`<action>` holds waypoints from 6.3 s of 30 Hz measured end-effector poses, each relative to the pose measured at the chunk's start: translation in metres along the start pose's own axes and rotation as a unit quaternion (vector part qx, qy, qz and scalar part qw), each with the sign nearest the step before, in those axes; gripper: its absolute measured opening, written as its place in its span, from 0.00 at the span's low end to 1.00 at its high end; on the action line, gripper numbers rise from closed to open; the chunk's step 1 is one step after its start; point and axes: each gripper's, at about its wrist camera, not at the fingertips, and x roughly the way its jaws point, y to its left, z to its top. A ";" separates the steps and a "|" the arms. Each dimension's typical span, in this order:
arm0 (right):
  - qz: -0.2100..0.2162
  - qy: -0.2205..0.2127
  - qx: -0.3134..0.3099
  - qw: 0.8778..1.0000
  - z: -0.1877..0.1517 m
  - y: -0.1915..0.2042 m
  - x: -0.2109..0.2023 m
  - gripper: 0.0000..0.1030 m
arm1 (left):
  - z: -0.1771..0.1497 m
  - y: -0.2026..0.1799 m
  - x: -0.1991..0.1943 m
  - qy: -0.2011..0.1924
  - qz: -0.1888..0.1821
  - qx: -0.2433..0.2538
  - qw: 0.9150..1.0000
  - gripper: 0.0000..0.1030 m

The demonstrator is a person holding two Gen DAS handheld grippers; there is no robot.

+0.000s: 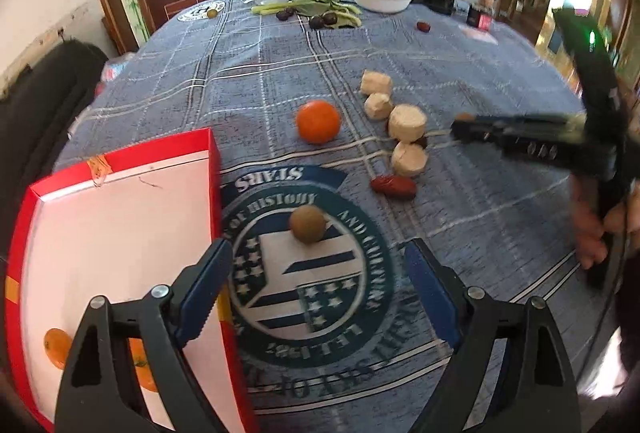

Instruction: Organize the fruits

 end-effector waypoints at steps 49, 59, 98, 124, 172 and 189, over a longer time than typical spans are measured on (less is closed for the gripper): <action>-0.006 -0.083 0.010 0.996 0.003 -0.003 -0.027 0.23 | 0.007 -0.016 0.000 -0.019 -0.019 -0.028 0.999 0.23; -0.045 -0.094 0.023 0.994 0.005 -0.011 -0.027 0.23 | -0.008 -0.012 -0.045 -0.069 -0.019 -0.044 0.996 0.23; 0.148 -0.022 -0.112 0.982 0.001 0.211 0.039 0.22 | -0.084 0.133 -0.060 -0.073 0.093 -0.173 0.978 0.23; 0.186 -0.050 -0.068 0.979 0.005 0.167 0.005 0.46 | -0.069 0.107 -0.067 -0.070 0.144 -0.149 0.976 0.75; 0.058 -0.076 0.044 0.994 0.030 -0.006 -0.033 0.23 | 0.031 -0.033 0.013 -0.021 0.043 -0.043 0.998 0.77; 0.056 -0.067 0.059 0.994 0.029 -0.003 -0.028 0.23 | 0.039 -0.043 0.048 -0.010 0.027 -0.024 0.999 0.20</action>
